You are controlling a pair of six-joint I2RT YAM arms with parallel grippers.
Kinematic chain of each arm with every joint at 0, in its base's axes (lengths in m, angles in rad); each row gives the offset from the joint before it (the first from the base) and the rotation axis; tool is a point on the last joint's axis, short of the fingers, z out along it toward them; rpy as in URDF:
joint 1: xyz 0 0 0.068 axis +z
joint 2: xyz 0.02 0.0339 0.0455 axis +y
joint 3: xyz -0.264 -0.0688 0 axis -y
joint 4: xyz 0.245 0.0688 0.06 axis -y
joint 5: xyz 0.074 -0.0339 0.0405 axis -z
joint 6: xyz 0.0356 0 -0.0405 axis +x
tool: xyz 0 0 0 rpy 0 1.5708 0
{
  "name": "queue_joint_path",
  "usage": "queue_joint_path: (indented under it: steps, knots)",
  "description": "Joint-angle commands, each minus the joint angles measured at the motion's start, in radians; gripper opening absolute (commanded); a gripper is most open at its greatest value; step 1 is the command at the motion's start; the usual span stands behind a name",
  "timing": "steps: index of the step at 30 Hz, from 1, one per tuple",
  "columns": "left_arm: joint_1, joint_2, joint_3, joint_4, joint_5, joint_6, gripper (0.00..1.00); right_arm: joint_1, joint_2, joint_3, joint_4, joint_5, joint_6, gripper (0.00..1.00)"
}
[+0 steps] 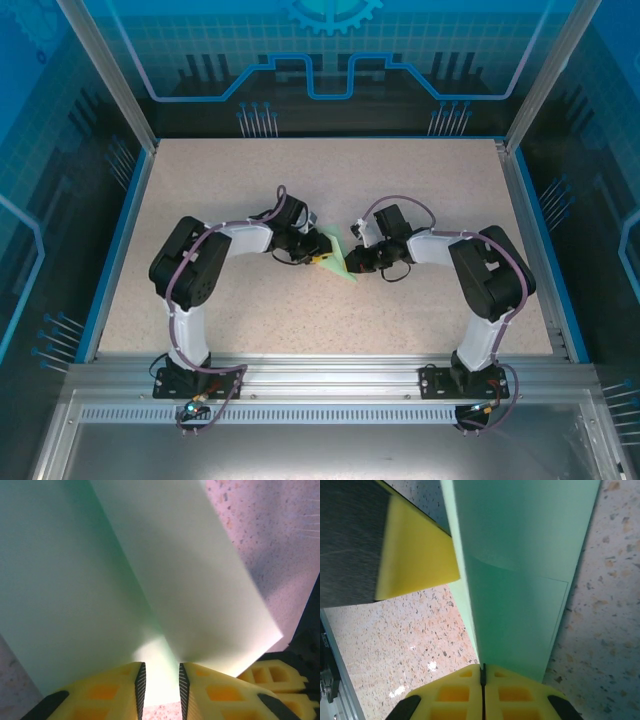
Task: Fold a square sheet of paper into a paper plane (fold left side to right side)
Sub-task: Fourth fold the wing at the center of the table.
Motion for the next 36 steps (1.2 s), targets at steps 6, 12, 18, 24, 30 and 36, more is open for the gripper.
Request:
queue_joint_path:
  steps: [6,12,18,24,30,36]
  knots:
    - [-0.001,0.040,0.035,-0.006,-0.008,0.009,0.31,-0.011,-0.016,0.003,-0.019,0.001,-0.009,0.10]
    - [-0.001,0.048,0.039,-0.006,-0.009,0.008,0.31,-0.009,-0.055,0.013,-0.070,0.068,-0.047,0.27]
    - [-0.001,0.048,0.042,-0.008,-0.007,0.008,0.31,0.010,-0.079,0.032,-0.122,0.137,-0.090,0.38]
    - [0.000,0.047,0.042,-0.009,-0.004,0.006,0.31,0.051,-0.044,0.066,-0.163,0.187,-0.121,0.41]
    - [-0.001,0.042,0.047,-0.009,0.000,0.007,0.32,0.077,-0.029,0.079,-0.175,0.218,-0.128,0.40]
    - [-0.001,0.042,0.050,-0.009,0.002,0.004,0.34,0.100,-0.015,0.099,-0.205,0.255,-0.147,0.39]
